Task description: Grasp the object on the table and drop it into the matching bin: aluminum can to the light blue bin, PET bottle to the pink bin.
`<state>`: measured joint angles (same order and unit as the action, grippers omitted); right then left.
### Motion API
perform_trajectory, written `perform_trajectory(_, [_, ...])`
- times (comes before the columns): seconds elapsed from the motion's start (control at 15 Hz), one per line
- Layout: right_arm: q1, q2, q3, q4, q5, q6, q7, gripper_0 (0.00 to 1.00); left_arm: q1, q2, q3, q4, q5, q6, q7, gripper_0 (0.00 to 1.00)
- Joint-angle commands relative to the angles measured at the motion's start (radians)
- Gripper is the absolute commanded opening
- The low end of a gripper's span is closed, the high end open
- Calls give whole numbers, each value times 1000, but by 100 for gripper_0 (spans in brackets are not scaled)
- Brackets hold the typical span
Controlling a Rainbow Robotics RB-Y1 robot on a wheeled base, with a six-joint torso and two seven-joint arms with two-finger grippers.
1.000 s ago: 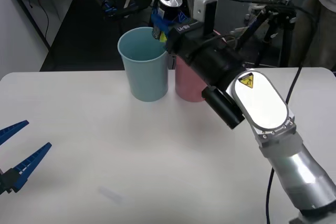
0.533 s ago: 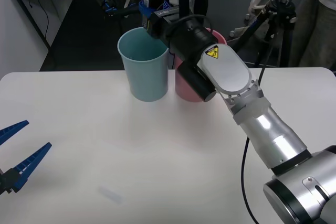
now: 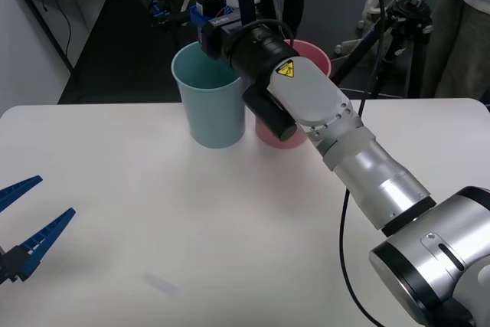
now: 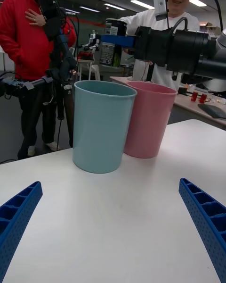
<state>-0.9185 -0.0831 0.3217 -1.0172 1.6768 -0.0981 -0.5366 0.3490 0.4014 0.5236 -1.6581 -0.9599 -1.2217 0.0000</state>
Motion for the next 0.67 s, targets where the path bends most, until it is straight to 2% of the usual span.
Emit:
perform_trajectory(0.07, [0, 0, 2, 0, 0, 0, 4, 11, 0, 0, 0, 0, 0, 0, 0, 100])
perform_trajectory(0.13, [0, 0, 2, 0, 0, 0, 7, 77, 0, 0, 0, 0, 0, 0, 0, 100])
perform_trajectory(0.2, [1, 0, 2, 0, 0, -2, 12, 100, 0, 0, 0, 0, 0, 0, 0, 100])
perform_trajectory(0.67, [3, -1, 4, 0, -12, -6, 27, 100, 0, 0, 0, 0, 0, 0, 0, 100])
